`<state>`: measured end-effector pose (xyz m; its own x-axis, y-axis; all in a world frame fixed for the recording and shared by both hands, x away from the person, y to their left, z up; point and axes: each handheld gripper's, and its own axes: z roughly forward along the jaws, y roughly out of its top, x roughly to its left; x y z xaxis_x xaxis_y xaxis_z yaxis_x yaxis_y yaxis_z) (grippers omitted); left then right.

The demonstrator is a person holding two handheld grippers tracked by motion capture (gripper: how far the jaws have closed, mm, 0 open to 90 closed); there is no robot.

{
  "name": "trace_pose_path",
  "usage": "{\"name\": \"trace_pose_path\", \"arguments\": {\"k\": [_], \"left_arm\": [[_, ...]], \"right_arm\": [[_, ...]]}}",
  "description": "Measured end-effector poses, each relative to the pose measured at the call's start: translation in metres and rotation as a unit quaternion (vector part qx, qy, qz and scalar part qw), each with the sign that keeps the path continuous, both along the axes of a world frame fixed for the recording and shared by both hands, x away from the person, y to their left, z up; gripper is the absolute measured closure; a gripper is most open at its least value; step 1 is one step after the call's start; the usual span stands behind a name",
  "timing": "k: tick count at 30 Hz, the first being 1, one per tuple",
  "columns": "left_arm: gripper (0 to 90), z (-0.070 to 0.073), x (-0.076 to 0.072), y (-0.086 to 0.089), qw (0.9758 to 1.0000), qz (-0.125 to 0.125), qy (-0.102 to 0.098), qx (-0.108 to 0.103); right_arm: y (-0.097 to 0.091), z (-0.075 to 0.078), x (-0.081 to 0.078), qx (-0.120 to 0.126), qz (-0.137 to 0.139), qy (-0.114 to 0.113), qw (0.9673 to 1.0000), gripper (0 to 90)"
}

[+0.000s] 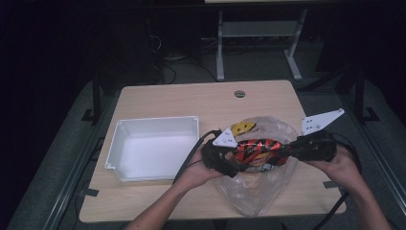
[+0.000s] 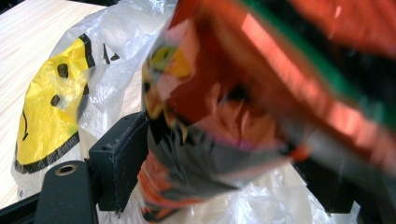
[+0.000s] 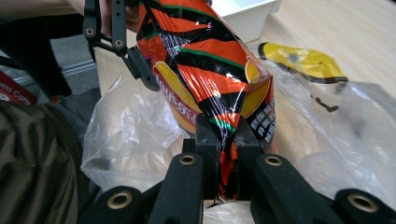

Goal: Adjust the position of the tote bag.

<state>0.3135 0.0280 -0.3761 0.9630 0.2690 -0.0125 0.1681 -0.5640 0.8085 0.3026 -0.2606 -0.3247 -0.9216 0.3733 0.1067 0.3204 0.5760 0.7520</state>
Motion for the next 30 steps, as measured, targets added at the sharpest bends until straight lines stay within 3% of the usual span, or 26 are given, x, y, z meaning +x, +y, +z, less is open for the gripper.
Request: {"name": "trace_pose_path", "arguments": {"k": [5,8,11,18,22,27,30], "left_arm": [[32.3,-0.002,0.002,-0.002,0.9999,-0.014,0.007,-0.003],[49.5,-0.002,0.002,-0.001,0.9998,-0.022,-0.005,0.0],[59.1,-0.003,0.005,0.0,0.9998,-0.019,0.005,-0.007],[66.6,-0.001,0.01,-0.001,0.9995,-0.014,0.016,-0.023],[69.4,0.0,0.013,0.001,0.9992,-0.008,0.022,-0.032],[72.0,0.001,0.014,0.004,0.9994,-0.003,0.018,-0.029],[73.9,0.002,0.014,0.004,0.9993,-0.002,0.019,-0.034]], "right_arm": [[0.003,-0.005,0.001,0.007,0.008,0.005,0.9999,84.1],[0.004,-0.005,0.001,0.001,0.005,-0.001,1.0,81.0],[0.004,-0.006,-0.001,0.0,0.003,-0.007,1.0,74.3],[0.001,-0.009,-0.006,-0.008,-0.023,-0.045,0.9987,53.8],[-0.001,-0.016,-0.007,-0.013,-0.043,-0.049,0.9978,45.2],[-0.004,-0.032,-0.008,-0.011,-0.058,-0.039,0.9975,43.1],[-0.005,-0.042,-0.009,-0.022,-0.071,-0.04,0.9965,44.4]]}}
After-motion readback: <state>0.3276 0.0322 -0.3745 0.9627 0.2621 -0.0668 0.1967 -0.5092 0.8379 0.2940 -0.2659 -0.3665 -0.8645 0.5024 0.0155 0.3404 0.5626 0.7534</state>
